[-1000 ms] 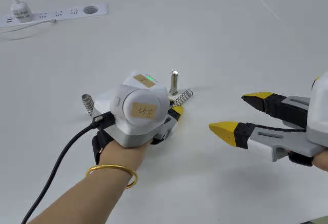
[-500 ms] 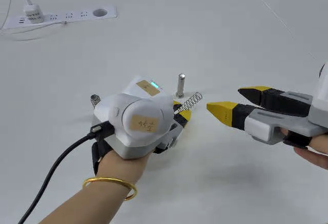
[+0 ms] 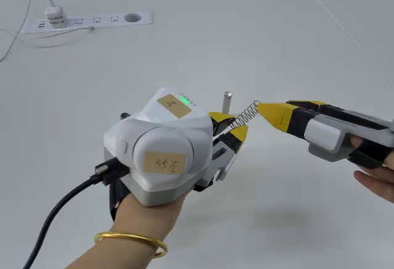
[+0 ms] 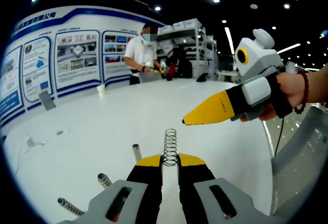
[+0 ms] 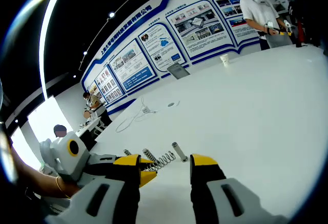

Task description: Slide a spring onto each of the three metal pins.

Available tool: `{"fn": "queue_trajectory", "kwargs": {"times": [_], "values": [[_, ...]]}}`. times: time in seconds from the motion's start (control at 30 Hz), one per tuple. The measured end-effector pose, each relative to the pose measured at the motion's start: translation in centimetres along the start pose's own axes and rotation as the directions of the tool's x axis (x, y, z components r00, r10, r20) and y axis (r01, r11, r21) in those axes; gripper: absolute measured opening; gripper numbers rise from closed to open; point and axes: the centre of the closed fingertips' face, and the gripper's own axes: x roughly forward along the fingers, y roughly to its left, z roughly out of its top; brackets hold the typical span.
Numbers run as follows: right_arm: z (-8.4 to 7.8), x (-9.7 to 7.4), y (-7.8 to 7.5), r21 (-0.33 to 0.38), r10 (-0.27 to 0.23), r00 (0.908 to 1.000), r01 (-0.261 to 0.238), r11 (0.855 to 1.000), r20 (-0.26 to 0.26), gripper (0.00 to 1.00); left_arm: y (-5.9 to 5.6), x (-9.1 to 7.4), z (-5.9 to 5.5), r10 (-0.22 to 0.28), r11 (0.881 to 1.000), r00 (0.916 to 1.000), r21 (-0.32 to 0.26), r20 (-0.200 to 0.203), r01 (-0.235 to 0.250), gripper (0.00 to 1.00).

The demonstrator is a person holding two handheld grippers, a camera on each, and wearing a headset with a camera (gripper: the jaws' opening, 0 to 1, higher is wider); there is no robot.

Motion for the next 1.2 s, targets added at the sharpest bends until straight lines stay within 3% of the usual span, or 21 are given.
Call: {"fn": "queue_trajectory", "kwargs": {"times": [0.2,0.5,0.97,1.2], "values": [[0.4,0.1,0.6,0.078,0.029,0.9992,-0.031,0.996,0.026,0.36,-0.4,-0.8,1.1,-0.006,1.0,0.9992,-0.024,0.038,0.007,0.1],[1.5,-0.1,1.9,0.213,0.093,0.9918,-0.11,0.971,0.088,0.28,-0.9,-1.9,2.6,-0.012,0.999,0.9959,-0.042,0.089,0.015,0.1],[1.5,0.0,4.0,0.292,0.172,0.9816,-0.189,0.937,0.084,0.19,-1.3,-3.2,3.6,-0.019,0.999,0.9909,-0.046,0.133,0.025,0.1],[1.5,-0.1,4.4,0.349,0.186,0.9799,-0.2,0.916,0.071,0.14,-1.3,-3.6,4.0,-0.017,0.997,0.9873,-0.068,0.158,0.028,0.1]]}}
